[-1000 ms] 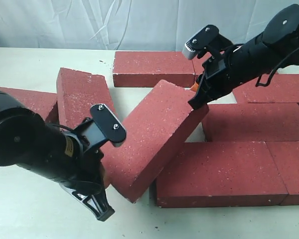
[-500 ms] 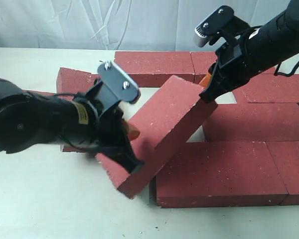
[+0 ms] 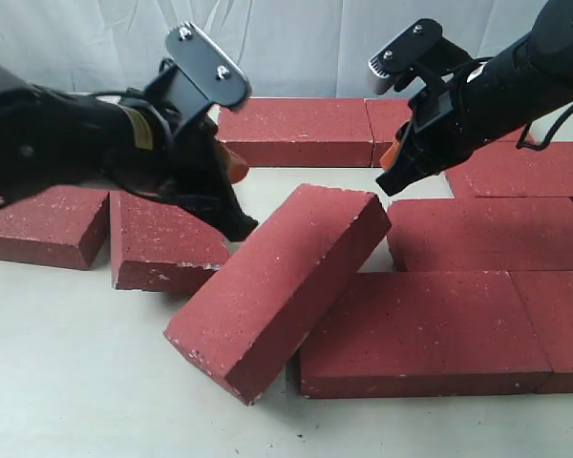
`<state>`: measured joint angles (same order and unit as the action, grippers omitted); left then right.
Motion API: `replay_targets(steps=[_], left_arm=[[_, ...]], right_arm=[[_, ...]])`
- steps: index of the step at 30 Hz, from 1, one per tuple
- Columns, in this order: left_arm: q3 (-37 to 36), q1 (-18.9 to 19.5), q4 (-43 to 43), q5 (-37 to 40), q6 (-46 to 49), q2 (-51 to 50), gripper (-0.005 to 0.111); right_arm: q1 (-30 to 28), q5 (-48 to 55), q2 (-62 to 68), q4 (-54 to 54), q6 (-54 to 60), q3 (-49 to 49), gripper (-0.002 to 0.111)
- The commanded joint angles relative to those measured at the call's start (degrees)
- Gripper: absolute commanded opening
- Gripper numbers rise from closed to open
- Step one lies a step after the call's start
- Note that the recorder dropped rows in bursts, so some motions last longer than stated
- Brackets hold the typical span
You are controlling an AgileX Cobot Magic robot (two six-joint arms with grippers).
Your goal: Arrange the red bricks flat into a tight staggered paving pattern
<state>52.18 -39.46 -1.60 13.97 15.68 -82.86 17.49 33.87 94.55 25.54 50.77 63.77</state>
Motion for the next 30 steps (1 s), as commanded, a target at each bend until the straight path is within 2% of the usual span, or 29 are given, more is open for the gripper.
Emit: replay_targets(steps=[1,5,7,13,19,30], left_arm=[[1.1,0.3,-0.2,16.9,-4.2,9.5,0.000],[-1.1,0.3,-0.3,36.9,-12.6,12.6,0.000],[-2.8,0.3,-0.6,39.6,-13.2,12.3,0.000],[-8.0,-1.0,-8.6,38.7,-9.8,9.5,0.000],[-11.3,-3.1,-16.7,34.5,-4.3,4.6,0.000],[-11.3,-3.5,-19.5,24.5,-2.6,-4.0,0.000]], right_arm=[[-0.9,-2.2,0.3,0.0,-0.3,-0.1,-0.001],[-0.9,-3.0,1.9,0.2,-0.3,-0.1,-0.001],[-0.9,-3.6,2.9,0.0,-0.3,-0.1,-0.001],[-0.9,-4.8,4.7,0.0,-0.3,-0.1,-0.001],[-0.9,-4.5,5.1,0.5,-0.3,-0.1,-0.001],[-0.9,-2.3,8.2,2.0,3.8,0.0,-0.001]])
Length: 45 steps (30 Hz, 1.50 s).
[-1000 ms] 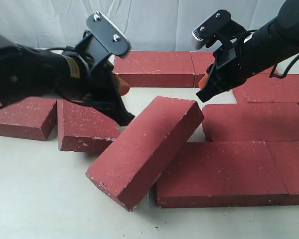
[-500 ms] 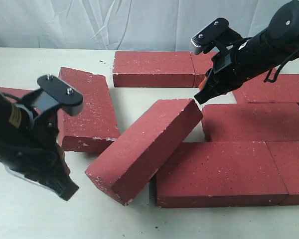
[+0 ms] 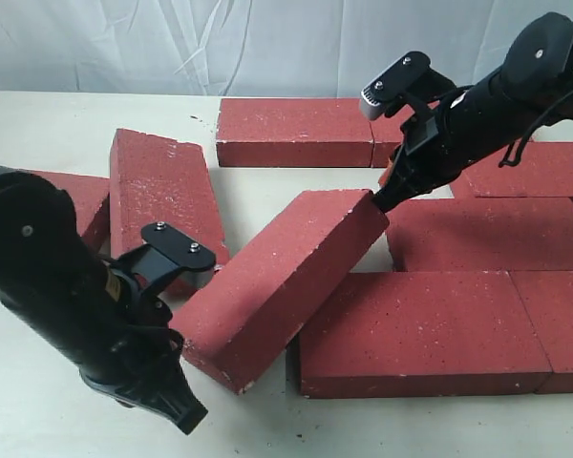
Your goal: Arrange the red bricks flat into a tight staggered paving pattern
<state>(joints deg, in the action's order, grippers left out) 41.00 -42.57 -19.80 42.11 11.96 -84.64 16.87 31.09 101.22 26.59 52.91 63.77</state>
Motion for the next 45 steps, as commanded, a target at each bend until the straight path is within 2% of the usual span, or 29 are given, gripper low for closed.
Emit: replay_targets(steps=[1,8,13,16,21,26,33,35,38,42,45], left_arm=[[-0.1,-0.4,-1.3,-4.6,1.1,-2.5,0.000],[0.5,-0.4,-1.9,-12.6,2.0,-2.7,0.000],[3.1,-0.4,-2.8,-13.9,2.4,-2.7,0.000],[4.3,-0.4,-5.2,-13.6,5.1,-2.7,0.000],[6.6,-2.0,-14.5,-13.7,17.5,-2.7,0.000],[10.7,-1.8,-11.1,-17.7,20.1,-2.7,0.000],[14.8,3.6,-4.6,-26.7,20.1,-5.3,0.000],[15.4,6.1,-2.3,-32.1,20.1,-8.0,0.000],[17.1,8.3,1.4,-41.6,20.1,-13.7,0.000],[18.2,8.6,3.2,-44.7,20.2,-18.1,0.000],[18.2,12.1,5.0,-44.3,20.2,-18.7,0.000]], right_arm=[[-0.2,0.5,1.7,0.9,1.6,0.0,-0.001],[-0.1,5.3,0.9,6.7,5.7,0.0,-0.001],[-0.1,10.7,-1.9,12.3,9.4,0.0,-0.001],[-0.2,13.3,-4.9,12.3,9.4,0.0,-0.001],[-0.2,17.2,-10.0,8.9,7.6,0.0,-0.001],[-0.2,17.5,-12.5,1.9,1.6,-0.1,-0.001],[-0.2,12.8,-13.5,-3.2,-3.7,-0.1,-0.001],[-0.2,9.8,-12.4,-1.9,-3.7,-0.2,-0.001],[-0.2,-0.7,-7.0,-1.9,-3.7,-0.2,-0.001],[-0.2,-9.0,0.7,-2.0,-3.7,-0.2,-0.001],[-0.2,-11.6,3.3,-1.9,-3.7,-0.1,-0.001]])
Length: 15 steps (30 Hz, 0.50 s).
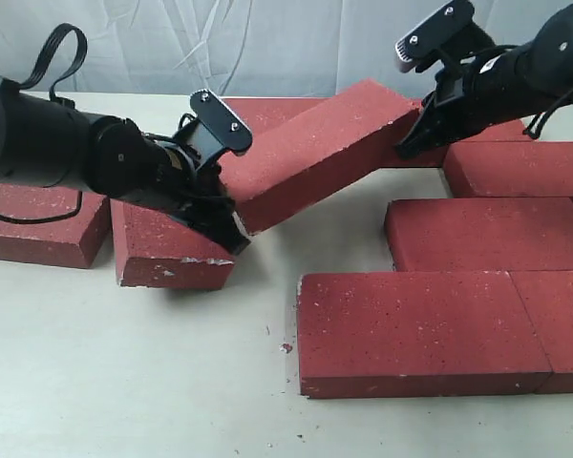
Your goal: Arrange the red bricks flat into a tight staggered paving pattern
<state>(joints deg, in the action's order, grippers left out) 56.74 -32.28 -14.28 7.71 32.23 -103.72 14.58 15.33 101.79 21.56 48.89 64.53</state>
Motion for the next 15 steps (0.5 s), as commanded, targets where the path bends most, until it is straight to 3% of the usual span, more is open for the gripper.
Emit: replay_targets(steps=[1,4,8,15], left_arm=[[2.4,3.2,-0.5,-9.9,-0.1,0.4,0.000],[2.4,8.2,-0.1,-5.5,-0.1,0.4,0.000],[2.4,10.5,1.1,-1.2,-0.1,0.4,0.000],[2.4,8.3,4.2,1.7,0.1,0.5,0.000]], right_arm=[[2.1,4.1,3.0,3.1,0.4,-0.8,-0.001],[2.1,3.1,3.0,2.0,0.4,-0.8,-0.001],[2.1,-1.7,3.0,1.1,0.3,-0.8,-0.001],[0.8,-7.1,3.2,1.2,0.3,-0.8,-0.001]])
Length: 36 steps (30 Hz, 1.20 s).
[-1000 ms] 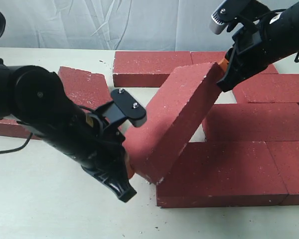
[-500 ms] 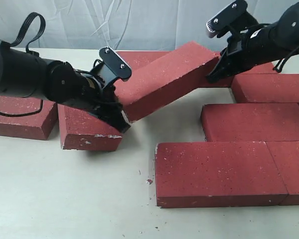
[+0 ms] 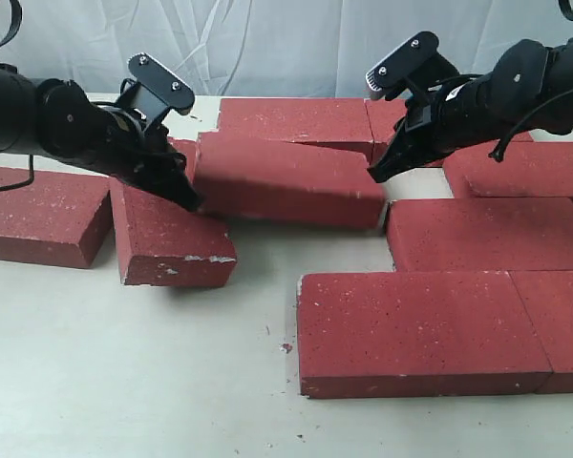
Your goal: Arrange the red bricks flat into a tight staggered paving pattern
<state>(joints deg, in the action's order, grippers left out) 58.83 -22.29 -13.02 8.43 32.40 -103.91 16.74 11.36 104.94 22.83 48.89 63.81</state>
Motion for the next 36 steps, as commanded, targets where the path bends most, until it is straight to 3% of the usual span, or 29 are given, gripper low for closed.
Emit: replay_targets(steps=[1,6,14,20,27,36], left_arm=[[0.3,-1.8,4.5,1.0,-0.1,0.7,0.000],[0.3,-1.3,6.1,-0.5,-0.5,0.7,0.000],[0.3,-1.3,0.4,-1.2,-0.6,0.7,0.000],[0.3,-1.3,0.0,-1.6,-0.6,0.6,0.000],[0.3,-1.3,-0.9,-1.6,-0.6,-0.2,0.000],[0.3,-1.3,-1.5,-2.8,-0.6,-0.7,0.000]], right_arm=[[-2.0,-3.2,0.0,-0.1,-0.2,-0.1,-0.001],[-2.9,2.3,-0.1,2.0,-4.1,-0.1,-0.001],[2.2,14.3,-1.9,1.2,-3.3,0.0,-0.001],[5.6,27.5,-2.8,2.0,4.4,0.0,-0.001],[6.1,23.8,1.4,1.0,5.0,0.0,-0.001],[6.1,11.1,4.0,-0.8,5.0,0.0,-0.001]])
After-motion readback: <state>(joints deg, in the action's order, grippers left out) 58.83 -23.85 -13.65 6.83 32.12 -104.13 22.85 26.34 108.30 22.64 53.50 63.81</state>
